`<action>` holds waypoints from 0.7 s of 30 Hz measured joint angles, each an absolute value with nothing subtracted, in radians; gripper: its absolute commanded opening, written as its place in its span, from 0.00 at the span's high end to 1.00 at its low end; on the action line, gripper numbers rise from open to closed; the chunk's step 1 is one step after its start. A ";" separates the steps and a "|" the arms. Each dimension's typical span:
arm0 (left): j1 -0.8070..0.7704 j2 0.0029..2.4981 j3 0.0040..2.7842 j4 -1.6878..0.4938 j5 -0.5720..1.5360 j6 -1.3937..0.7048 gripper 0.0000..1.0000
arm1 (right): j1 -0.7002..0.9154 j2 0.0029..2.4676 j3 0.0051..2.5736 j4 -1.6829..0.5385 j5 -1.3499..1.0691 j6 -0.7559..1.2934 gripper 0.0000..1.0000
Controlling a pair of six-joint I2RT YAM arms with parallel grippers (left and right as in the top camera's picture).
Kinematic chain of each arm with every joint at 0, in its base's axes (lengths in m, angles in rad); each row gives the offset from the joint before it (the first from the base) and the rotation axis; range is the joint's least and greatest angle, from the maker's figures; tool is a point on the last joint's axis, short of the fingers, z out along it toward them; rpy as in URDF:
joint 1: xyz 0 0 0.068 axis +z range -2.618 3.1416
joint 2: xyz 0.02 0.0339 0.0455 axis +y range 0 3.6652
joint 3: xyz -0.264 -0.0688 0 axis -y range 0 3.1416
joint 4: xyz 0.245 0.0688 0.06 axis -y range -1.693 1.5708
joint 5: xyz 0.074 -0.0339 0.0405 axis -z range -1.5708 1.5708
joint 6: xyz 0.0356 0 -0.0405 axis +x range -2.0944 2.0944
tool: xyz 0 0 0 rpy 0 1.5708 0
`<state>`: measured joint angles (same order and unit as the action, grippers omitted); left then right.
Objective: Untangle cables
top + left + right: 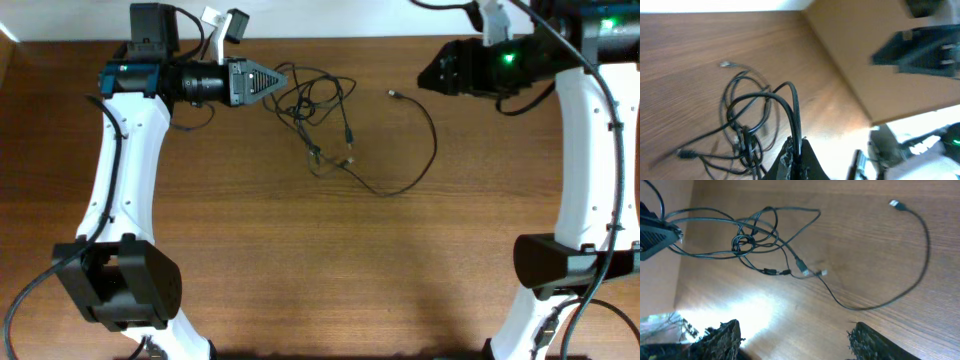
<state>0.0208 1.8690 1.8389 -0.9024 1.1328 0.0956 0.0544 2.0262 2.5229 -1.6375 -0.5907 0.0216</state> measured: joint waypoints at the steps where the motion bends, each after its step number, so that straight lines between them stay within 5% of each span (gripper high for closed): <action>1: 0.021 1.869 1.837 -0.884 1.199 0.095 0.84 | 0.083 2.030 2.523 -1.623 -0.583 0.026 0.24; 5: 0.016 1.869 1.838 -0.855 1.382 0.022 0.75 | 0.237 2.077 2.522 -1.496 -0.572 0.030 0.19; 8: -0.030 1.869 1.838 -0.855 1.401 -0.054 0.90 | 0.281 2.082 2.522 -1.435 -0.542 0.049 0.19; 11: -0.054 1.869 1.838 -0.850 1.407 -0.149 0.90 | 0.324 2.131 2.522 -1.398 -0.531 0.053 0.19; 13: -0.054 1.869 1.838 -0.848 1.414 -0.180 0.90 | 0.339 2.169 2.522 -1.339 -0.530 0.056 0.30; 14: -0.054 1.869 1.838 -0.848 1.427 -0.184 0.90 | 0.340 2.177 2.522 -1.307 -0.531 0.060 0.46; 15: -0.054 1.869 1.838 -0.847 1.444 -0.185 0.86 | 0.341 2.181 2.522 -1.276 -0.530 0.069 0.72; 17: -0.053 1.869 1.838 -0.847 1.460 -0.187 0.83 | 0.341 2.182 2.522 -1.229 -0.529 0.081 0.96; 20: -0.053 1.869 1.838 -0.848 1.462 -0.189 0.79 | 0.341 2.182 2.522 -1.219 -0.528 0.098 0.96; 21: -0.053 1.869 1.838 -0.848 1.446 -0.192 0.80 | 0.341 2.182 2.522 -1.221 -0.527 0.099 0.88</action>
